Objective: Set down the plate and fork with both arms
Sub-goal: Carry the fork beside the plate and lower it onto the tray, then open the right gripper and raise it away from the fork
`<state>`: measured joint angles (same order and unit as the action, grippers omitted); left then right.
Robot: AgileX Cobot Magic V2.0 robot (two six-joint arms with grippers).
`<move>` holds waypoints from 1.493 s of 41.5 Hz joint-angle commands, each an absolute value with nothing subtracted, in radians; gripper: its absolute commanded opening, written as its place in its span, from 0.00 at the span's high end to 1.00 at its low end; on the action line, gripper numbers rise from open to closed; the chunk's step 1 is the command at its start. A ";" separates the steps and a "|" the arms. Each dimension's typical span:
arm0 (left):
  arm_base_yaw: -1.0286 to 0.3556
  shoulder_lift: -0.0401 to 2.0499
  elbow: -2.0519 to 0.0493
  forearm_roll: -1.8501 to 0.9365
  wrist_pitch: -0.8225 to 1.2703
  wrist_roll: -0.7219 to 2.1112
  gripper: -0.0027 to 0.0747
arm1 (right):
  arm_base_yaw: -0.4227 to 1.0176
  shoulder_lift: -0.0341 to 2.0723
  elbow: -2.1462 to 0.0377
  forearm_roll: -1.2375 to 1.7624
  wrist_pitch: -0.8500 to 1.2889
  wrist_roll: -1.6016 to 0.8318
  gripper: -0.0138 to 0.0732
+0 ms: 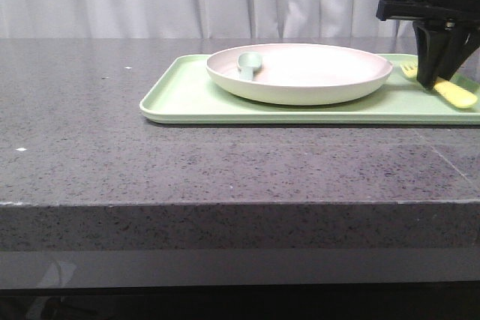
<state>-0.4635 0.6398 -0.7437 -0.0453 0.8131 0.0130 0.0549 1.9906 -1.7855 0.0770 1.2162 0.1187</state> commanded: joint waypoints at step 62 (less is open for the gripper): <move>-0.469 0.639 -0.771 -0.057 0.743 0.014 0.58 | 0.216 0.712 -1.023 -0.016 0.932 0.051 0.42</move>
<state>-0.4635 0.6398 -0.7437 -0.0453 0.8131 0.0130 0.2170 0.7859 -1.0449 0.0000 0.9828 0.0625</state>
